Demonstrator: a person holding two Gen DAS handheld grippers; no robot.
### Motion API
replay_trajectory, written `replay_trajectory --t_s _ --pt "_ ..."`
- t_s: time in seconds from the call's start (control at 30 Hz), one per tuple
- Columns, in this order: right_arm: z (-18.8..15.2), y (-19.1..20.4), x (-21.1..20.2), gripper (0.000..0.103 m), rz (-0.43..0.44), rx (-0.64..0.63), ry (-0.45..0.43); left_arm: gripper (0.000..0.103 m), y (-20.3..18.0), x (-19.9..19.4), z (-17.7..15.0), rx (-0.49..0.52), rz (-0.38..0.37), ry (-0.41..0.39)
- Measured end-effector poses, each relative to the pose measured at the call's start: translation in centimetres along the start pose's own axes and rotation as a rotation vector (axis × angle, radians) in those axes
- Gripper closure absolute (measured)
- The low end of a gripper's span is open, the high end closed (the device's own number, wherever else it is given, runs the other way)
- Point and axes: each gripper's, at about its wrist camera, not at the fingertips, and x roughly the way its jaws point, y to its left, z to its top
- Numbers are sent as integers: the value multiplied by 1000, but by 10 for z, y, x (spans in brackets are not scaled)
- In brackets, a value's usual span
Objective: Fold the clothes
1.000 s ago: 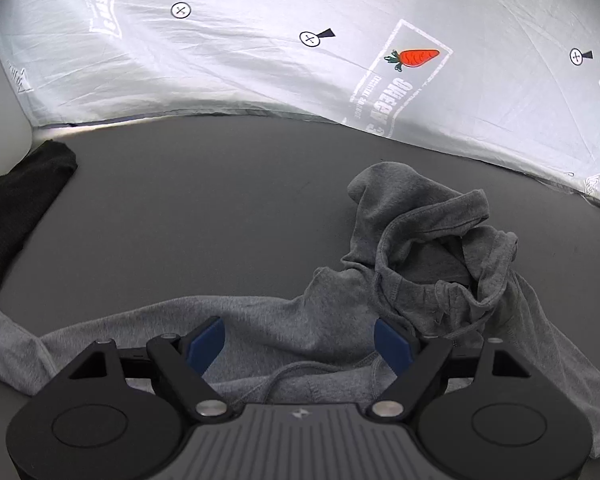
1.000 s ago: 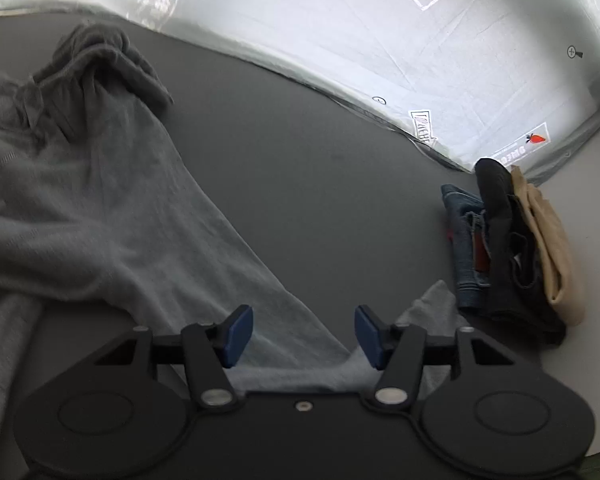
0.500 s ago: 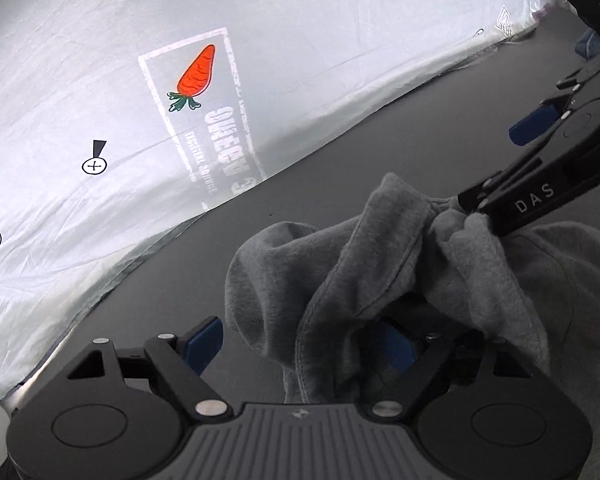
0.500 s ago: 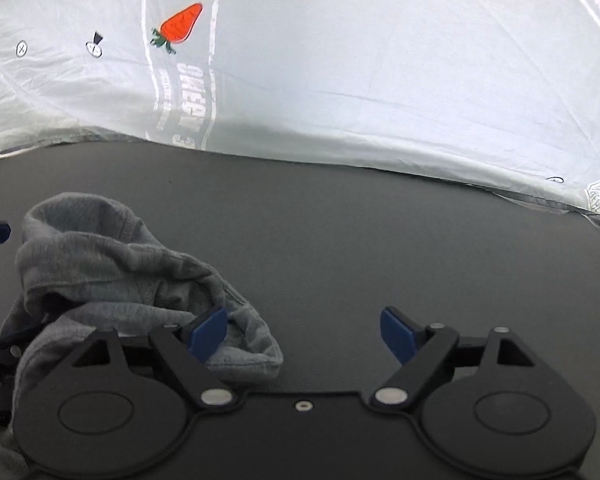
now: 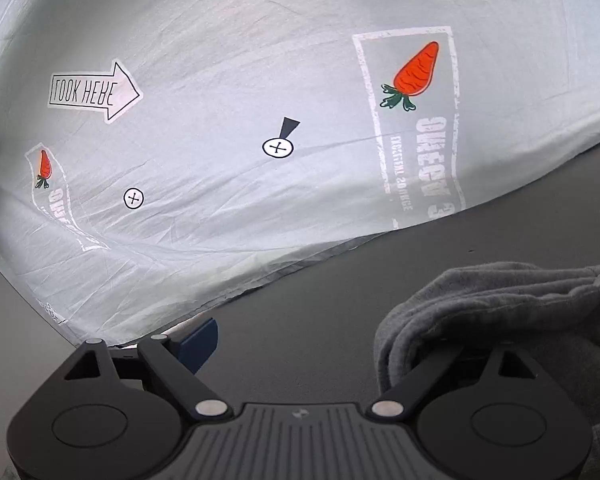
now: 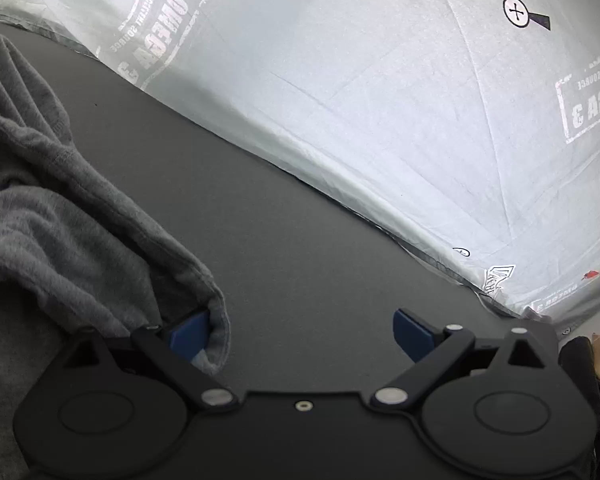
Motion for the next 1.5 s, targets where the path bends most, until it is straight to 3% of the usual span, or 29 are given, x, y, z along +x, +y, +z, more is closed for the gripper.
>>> replay_trajectory --t_s 0.07,0.23,0.4,0.5,0.57,0.67,0.73,1.0,1.1,1.27,1.4,1.5 --pt "9 -2 8 7 -79 -39 -37 12 8 6 5 -31 46 -10" --pt "44 -30 29 7 -335 -91 -159 9 2 16 39 -5 45 -82" --pt "99 -68 44 3 -456 -53 -262 8 1 30 72 -55 63 -106" --pt "118 -69 46 3 -473 -74 -311 7 7 49 78 -111 93 -52" --pt "119 -65 48 3 -391 -82 -281 7 5 67 70 -76 36 38" --pt "91 -71 37 4 -249 -10 -205 8 2 80 44 -4 -101 144" --pt "73 -75 30 4 -153 38 -155 8 8 70 26 14 -172 150" --pt "-5 -92 -4 4 216 226 54 7 63 5 -22 -208 -397 193" --pt "-62 -103 -51 4 278 301 161 7 85 -28 -54 -259 -402 250" --pt "-160 -117 -135 17 430 418 352 7 69 -108 -109 -262 -350 406" --pt "-193 -93 -177 30 582 523 460 8 67 -172 -151 -307 -341 516" --pt "-211 -75 -217 38 691 571 480 13 80 -216 -186 -337 -327 568"
